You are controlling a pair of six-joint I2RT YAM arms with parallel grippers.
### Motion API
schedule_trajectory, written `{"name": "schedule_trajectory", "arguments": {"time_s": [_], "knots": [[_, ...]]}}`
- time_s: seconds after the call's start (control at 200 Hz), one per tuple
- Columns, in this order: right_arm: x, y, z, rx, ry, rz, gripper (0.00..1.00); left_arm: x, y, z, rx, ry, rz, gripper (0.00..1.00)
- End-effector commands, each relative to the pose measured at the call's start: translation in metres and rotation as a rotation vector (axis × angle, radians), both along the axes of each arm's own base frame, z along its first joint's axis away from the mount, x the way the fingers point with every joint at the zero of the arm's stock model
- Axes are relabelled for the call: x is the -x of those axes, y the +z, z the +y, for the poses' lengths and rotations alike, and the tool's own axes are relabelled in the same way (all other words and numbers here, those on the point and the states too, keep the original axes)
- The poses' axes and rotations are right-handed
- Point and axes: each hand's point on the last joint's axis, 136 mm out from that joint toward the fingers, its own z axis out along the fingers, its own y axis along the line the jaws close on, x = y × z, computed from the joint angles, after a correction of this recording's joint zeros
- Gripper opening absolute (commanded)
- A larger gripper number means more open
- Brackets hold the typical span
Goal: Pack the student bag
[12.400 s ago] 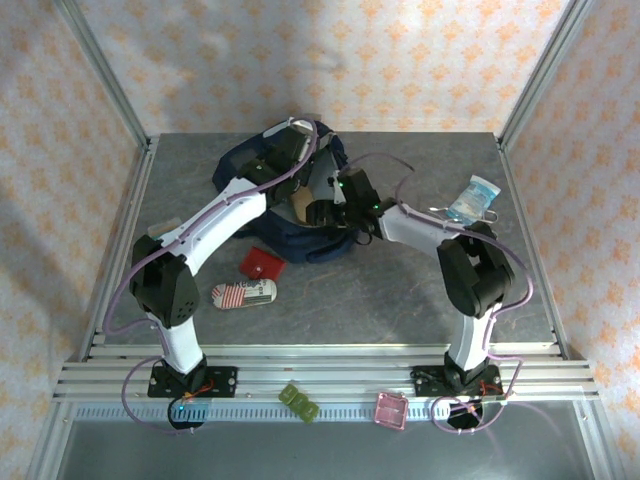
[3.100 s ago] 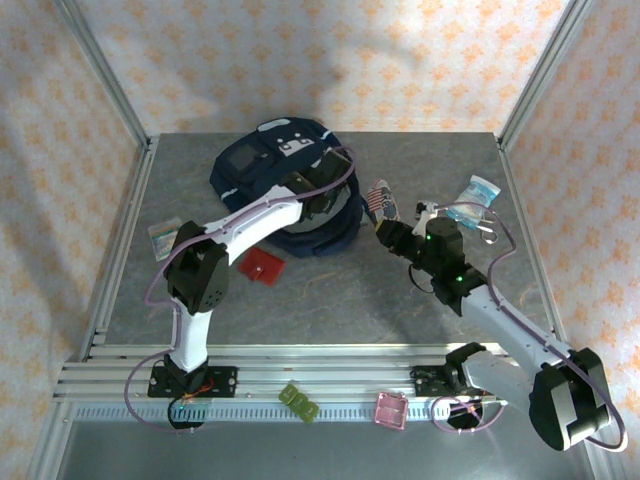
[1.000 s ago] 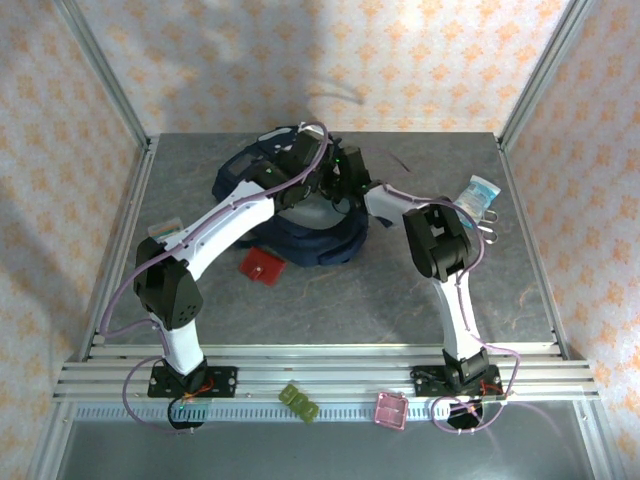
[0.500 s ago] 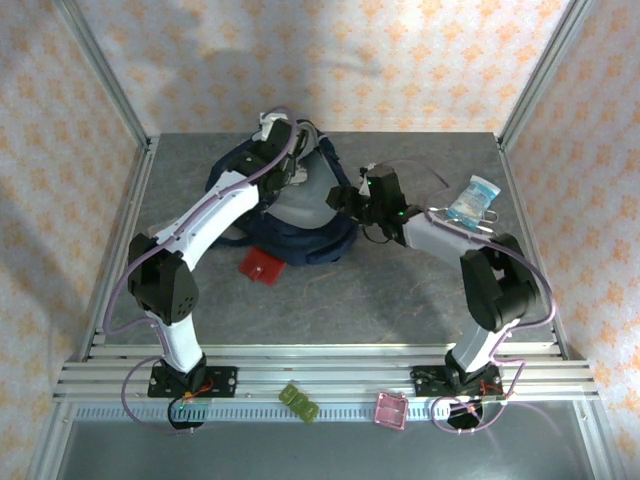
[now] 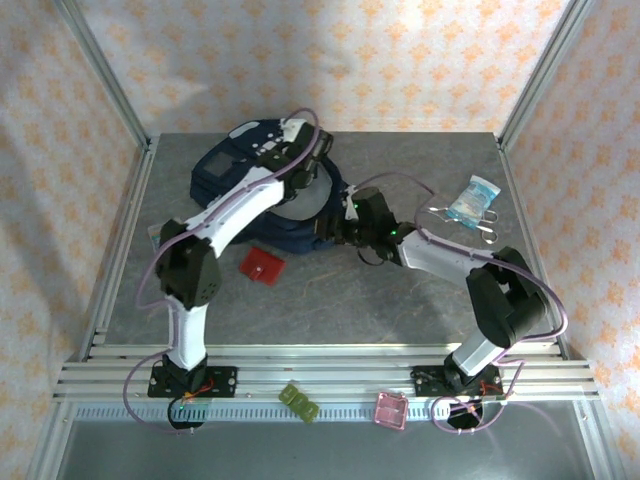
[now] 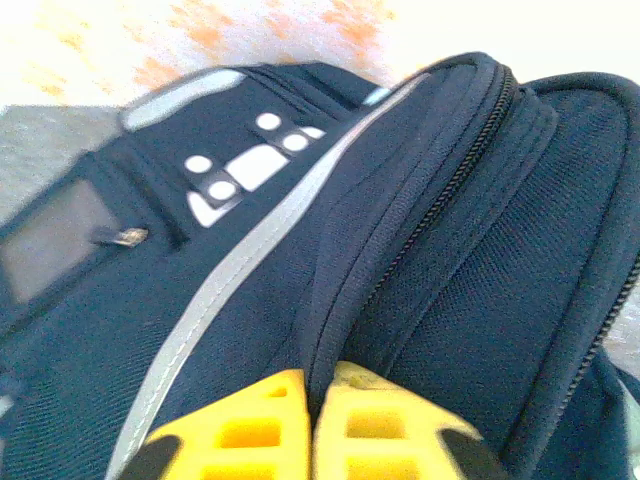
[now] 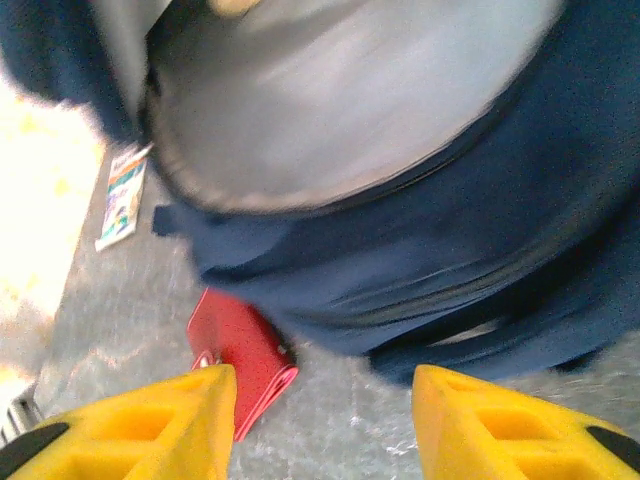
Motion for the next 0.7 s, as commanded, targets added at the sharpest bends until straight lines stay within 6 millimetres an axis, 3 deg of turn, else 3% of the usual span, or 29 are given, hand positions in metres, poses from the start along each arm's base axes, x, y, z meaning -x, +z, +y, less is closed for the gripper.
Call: {"name": "schedule_trajectory", "arguments": {"time_s": [0.0, 0.035, 0.105, 0.205, 0.3, 0.375, 0.506, 0.696], "knots": [[0.008, 0.007, 0.012, 0.008, 0.059, -0.060, 0.50, -0.012, 0.000, -0.023, 0.097, -0.012, 0.016, 0.38], [0.010, 0.006, 0.015, 0.011, 0.063, -0.060, 0.50, -0.012, 0.001, -0.026, 0.101, -0.014, 0.022, 0.47], [0.012, 0.000, 0.019, 0.019, 0.066, -0.052, 0.51, -0.008, 0.007, -0.028, 0.126, -0.025, 0.026, 0.56], [0.014, -0.004, 0.022, 0.014, 0.072, -0.044, 0.51, 0.012, 0.016, -0.024, 0.179, -0.046, 0.014, 0.57], [0.014, -0.001, 0.023, 0.002, 0.074, -0.048, 0.51, 0.041, 0.027, -0.004, 0.261, -0.027, -0.047, 0.63], [0.013, 0.003, 0.024, -0.004, 0.071, -0.057, 0.51, 0.068, 0.016, 0.024, 0.341, 0.023, -0.071, 0.66], [0.013, 0.008, 0.025, -0.020, 0.073, -0.061, 0.51, 0.102, -0.023, 0.075, 0.496, 0.107, -0.076, 0.75], [0.013, 0.013, 0.028, -0.043, 0.078, -0.066, 0.51, 0.113, -0.073, 0.093, 0.698, 0.125, -0.051, 0.82]]}}
